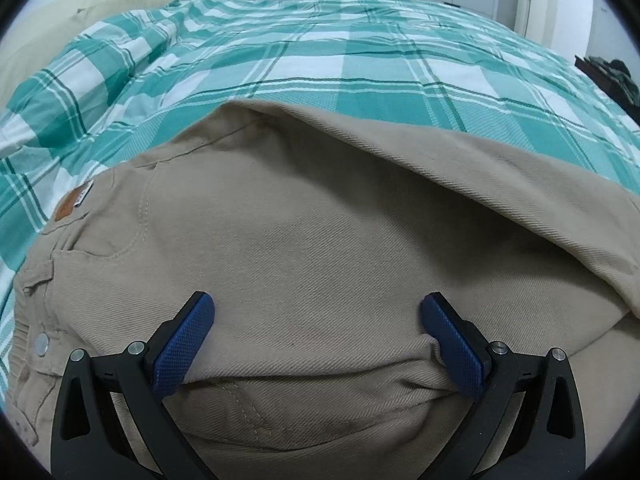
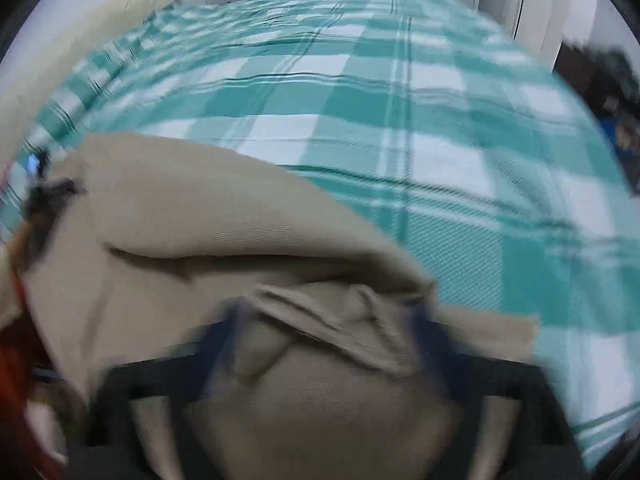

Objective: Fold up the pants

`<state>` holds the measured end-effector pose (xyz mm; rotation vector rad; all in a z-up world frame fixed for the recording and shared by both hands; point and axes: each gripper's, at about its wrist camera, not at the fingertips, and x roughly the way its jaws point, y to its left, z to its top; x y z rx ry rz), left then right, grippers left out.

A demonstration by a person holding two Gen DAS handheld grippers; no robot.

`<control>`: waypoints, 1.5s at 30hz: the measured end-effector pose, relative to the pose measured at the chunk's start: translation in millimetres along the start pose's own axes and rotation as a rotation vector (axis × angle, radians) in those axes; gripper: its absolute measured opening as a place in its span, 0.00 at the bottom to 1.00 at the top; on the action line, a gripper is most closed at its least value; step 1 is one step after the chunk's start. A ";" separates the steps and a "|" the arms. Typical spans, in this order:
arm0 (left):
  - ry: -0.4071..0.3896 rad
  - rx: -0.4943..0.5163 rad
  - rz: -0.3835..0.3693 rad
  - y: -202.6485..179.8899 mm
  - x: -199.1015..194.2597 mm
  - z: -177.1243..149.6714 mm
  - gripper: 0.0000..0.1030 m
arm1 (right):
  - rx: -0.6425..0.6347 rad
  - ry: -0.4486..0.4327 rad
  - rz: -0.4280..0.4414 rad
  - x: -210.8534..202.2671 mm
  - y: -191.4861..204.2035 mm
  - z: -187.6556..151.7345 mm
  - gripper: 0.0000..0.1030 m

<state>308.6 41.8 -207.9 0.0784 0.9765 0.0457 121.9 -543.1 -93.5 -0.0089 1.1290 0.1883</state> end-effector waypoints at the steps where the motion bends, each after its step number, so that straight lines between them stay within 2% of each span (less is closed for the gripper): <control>1: 0.000 0.000 0.000 -0.3 0.0 -0.1 1.00 | 0.004 0.014 0.047 -0.5 0.7 -2.1 0.99; 2: 0.000 0.000 0.000 -0.1 0.0 0.0 1.00 | -0.004 0.025 0.030 -5.1 -3.7 -6.3 0.99; 5: 0.002 0.000 0.000 -0.7 0.0 -0.1 1.00 | 0.026 0.005 -0.116 -25.2 -27.3 5.1 0.99; 8: 0.001 0.000 0.000 -0.6 -0.1 -0.3 1.00 | 0.166 -0.062 -0.375 -61.8 -58.9 13.6 0.99; 10: 0.000 0.000 0.000 -0.5 -0.1 -0.2 1.00 | 0.218 -0.101 -0.555 -86.1 -55.8 14.9 0.99; 11: 0.000 0.000 0.000 -0.6 -0.1 -0.2 1.00 | 0.229 -0.126 -0.576 -92.1 -46.8 16.4 0.99; 14: 0.000 0.000 0.000 -0.6 -0.1 -0.2 1.00 | 0.251 -0.194 -0.543 -95.6 4.4 13.0 0.99; 18: 0.001 0.000 0.000 -0.6 -0.1 -0.1 1.00 | 0.184 -0.209 -0.476 -57.8 120.9 0.0 0.99; 20: 0.001 0.000 0.000 -0.6 -0.1 -0.1 1.00 | 0.119 -0.184 -0.441 -24.2 193.4 -8.0 0.99; 23: 0.001 0.000 0.000 -0.7 -0.1 -0.1 1.00 | 0.035 -0.122 -0.400 18.8 277.8 -18.3 0.99; 26: 0.001 0.000 0.000 -0.7 -0.1 -0.1 1.00 | -0.109 -0.059 -0.356 50.5 344.6 -17.5 0.99; 29: 0.001 0.000 0.000 -0.7 -0.1 -0.1 1.00 | -0.325 -0.025 -0.383 69.6 399.0 -12.4 0.99; 31: 0.001 0.000 0.000 -0.7 -0.1 -0.1 1.00 | -0.403 -0.020 -0.409 74.8 421.6 -9.8 0.99; 35: 0.001 0.000 0.000 -0.8 -0.1 0.0 1.00 | -0.468 0.025 -0.446 83.0 440.2 -5.0 0.99; 45: 0.001 0.000 0.000 -0.7 -0.2 0.2 1.00 | -0.424 0.130 -0.474 90.4 434.2 -23.3 0.99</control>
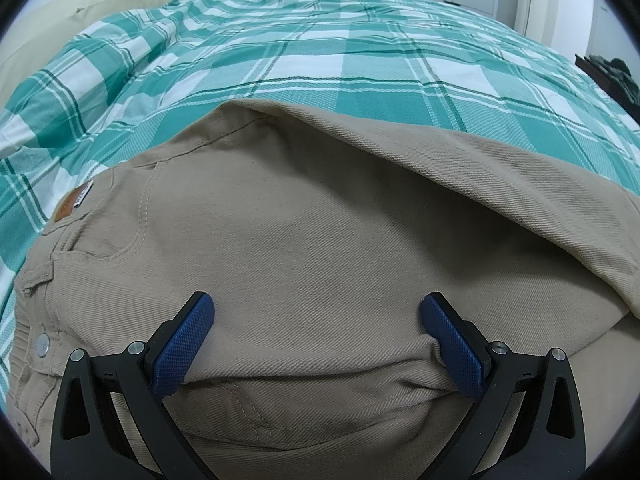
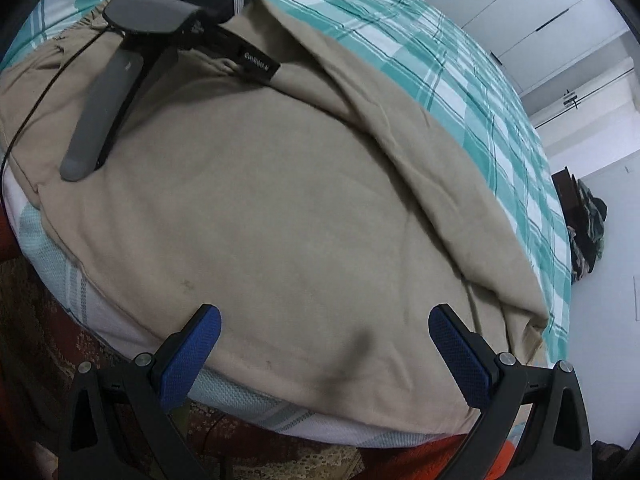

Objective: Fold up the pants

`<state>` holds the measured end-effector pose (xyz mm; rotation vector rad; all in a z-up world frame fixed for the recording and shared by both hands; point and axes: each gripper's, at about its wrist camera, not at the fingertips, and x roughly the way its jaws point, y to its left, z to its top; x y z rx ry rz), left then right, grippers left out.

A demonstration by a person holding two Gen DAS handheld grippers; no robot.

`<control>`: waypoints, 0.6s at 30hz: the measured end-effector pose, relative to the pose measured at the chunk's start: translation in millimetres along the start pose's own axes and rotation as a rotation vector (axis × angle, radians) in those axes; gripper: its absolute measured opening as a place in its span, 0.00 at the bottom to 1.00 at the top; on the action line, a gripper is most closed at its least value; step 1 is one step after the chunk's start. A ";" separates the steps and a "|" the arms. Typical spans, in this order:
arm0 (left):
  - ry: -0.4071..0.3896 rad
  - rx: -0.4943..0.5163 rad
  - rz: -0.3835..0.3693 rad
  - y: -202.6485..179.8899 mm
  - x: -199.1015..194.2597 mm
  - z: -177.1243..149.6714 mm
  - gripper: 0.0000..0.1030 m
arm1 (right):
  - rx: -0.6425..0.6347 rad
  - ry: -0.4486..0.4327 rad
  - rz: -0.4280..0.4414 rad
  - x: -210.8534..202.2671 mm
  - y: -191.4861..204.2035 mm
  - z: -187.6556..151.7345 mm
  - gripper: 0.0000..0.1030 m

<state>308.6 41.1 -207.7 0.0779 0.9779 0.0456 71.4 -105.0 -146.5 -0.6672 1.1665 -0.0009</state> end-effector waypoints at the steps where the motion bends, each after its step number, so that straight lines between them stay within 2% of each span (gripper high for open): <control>1: 0.000 0.000 0.000 0.0 0.0 0.1 1.00 | 0.008 0.002 0.003 -0.3 -0.2 -1.6 0.99; 18: 0.000 0.000 0.000 -0.1 0.1 0.2 1.00 | 0.094 -0.004 0.054 6.9 -7.3 -10.8 0.99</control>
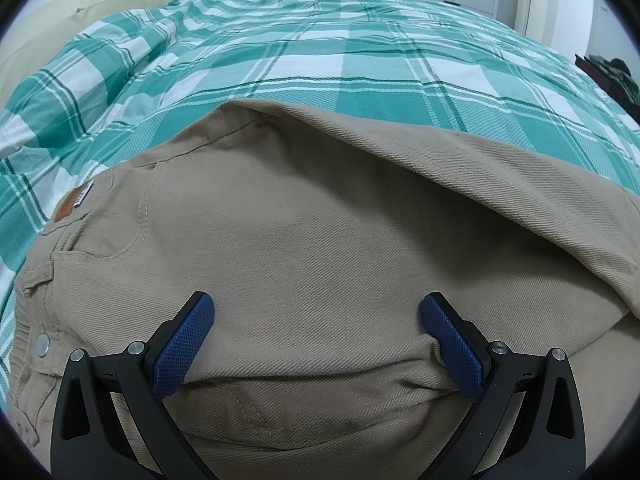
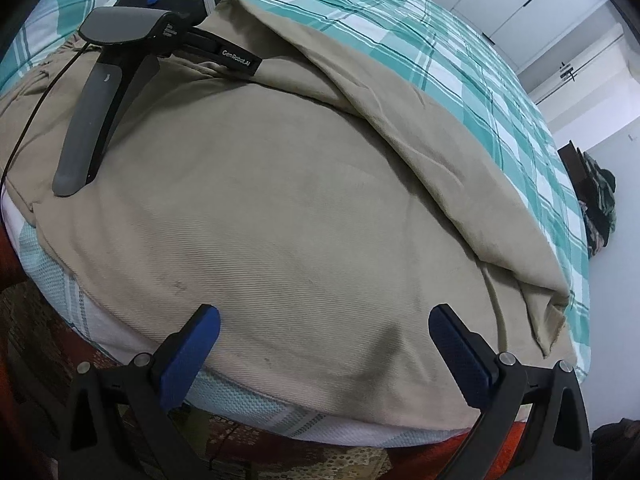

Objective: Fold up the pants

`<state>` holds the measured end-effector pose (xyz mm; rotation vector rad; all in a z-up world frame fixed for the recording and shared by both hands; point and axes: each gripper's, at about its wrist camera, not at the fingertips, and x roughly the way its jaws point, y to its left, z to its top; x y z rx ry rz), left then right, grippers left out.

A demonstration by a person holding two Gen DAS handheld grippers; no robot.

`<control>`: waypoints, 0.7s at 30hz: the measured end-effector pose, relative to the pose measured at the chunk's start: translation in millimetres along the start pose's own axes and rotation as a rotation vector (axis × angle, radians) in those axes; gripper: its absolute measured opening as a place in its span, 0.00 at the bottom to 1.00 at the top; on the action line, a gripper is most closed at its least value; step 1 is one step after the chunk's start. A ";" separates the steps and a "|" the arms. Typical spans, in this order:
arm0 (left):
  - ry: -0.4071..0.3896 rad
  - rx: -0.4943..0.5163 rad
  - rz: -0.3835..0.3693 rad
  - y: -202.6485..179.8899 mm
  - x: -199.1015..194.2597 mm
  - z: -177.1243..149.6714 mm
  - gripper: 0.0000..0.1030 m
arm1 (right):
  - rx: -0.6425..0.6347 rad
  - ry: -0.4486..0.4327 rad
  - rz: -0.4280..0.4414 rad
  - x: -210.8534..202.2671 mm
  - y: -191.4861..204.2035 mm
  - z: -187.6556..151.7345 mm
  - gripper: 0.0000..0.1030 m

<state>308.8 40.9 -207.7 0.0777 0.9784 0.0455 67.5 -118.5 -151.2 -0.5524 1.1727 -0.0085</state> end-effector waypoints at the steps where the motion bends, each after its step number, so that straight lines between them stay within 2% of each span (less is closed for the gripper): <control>1: 0.000 0.000 0.000 0.0 0.0 0.0 1.00 | 0.002 -0.002 0.001 -0.4 -0.4 -0.4 0.99; 21: 0.000 0.000 0.000 0.4 0.0 -0.1 1.00 | 0.040 -0.015 0.016 -2.6 -13.1 -10.1 0.99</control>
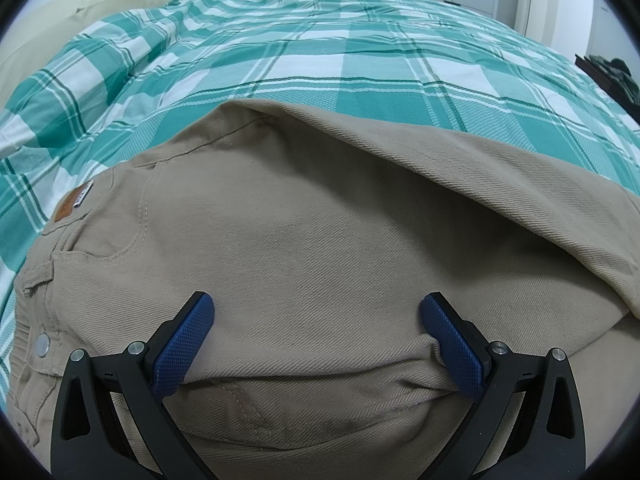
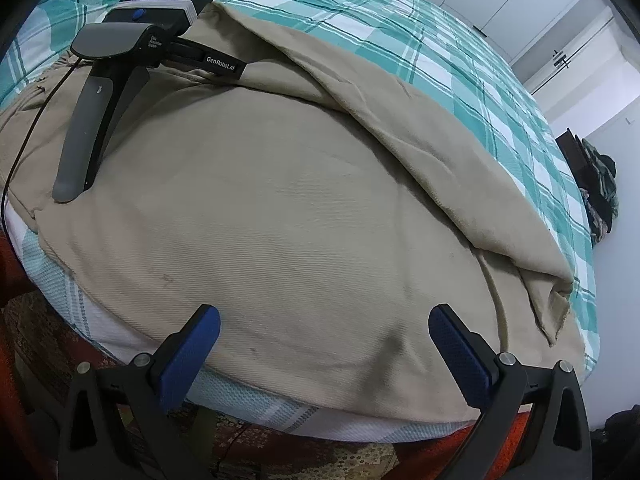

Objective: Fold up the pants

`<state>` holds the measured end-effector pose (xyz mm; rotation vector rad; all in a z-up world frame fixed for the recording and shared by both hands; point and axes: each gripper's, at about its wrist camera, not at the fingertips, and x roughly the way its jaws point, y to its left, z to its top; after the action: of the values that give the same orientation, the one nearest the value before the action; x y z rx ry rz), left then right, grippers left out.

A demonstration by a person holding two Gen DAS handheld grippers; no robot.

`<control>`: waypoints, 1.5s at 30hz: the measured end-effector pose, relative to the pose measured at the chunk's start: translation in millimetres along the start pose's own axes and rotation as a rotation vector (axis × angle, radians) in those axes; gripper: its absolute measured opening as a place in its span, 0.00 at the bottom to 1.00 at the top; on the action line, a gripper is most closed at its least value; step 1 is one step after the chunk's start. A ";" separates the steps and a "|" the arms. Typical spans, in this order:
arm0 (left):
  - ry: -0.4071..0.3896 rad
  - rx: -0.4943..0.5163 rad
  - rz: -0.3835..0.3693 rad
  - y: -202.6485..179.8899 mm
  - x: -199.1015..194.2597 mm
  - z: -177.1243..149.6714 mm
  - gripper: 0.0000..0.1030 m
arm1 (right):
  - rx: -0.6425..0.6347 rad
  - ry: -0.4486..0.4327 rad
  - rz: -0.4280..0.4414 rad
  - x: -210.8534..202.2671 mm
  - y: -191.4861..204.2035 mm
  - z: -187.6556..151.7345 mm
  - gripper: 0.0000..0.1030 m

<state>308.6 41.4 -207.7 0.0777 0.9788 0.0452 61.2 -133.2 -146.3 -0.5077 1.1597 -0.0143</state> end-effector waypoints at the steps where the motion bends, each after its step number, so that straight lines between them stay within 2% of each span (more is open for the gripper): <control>1: 0.000 0.000 0.000 0.0 0.0 0.0 1.00 | 0.001 -0.003 0.000 -0.4 -0.9 -0.1 0.99; 10: 0.000 0.000 0.000 -0.1 0.1 0.0 1.00 | 0.018 -0.052 0.027 -9.7 -6.4 -5.8 0.99; 28: 0.000 0.000 0.000 0.0 0.2 0.3 1.00 | 0.083 -0.223 0.073 -52.7 -36.4 -36.2 0.99; 45: 0.000 0.000 -0.001 0.2 0.3 0.2 1.00 | 0.160 -0.266 0.089 -57.6 -61.8 -60.3 0.99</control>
<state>309.0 41.6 -207.8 0.0774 0.9789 0.0446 -0.2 -195.2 -90.2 -0.3053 0.9107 0.0363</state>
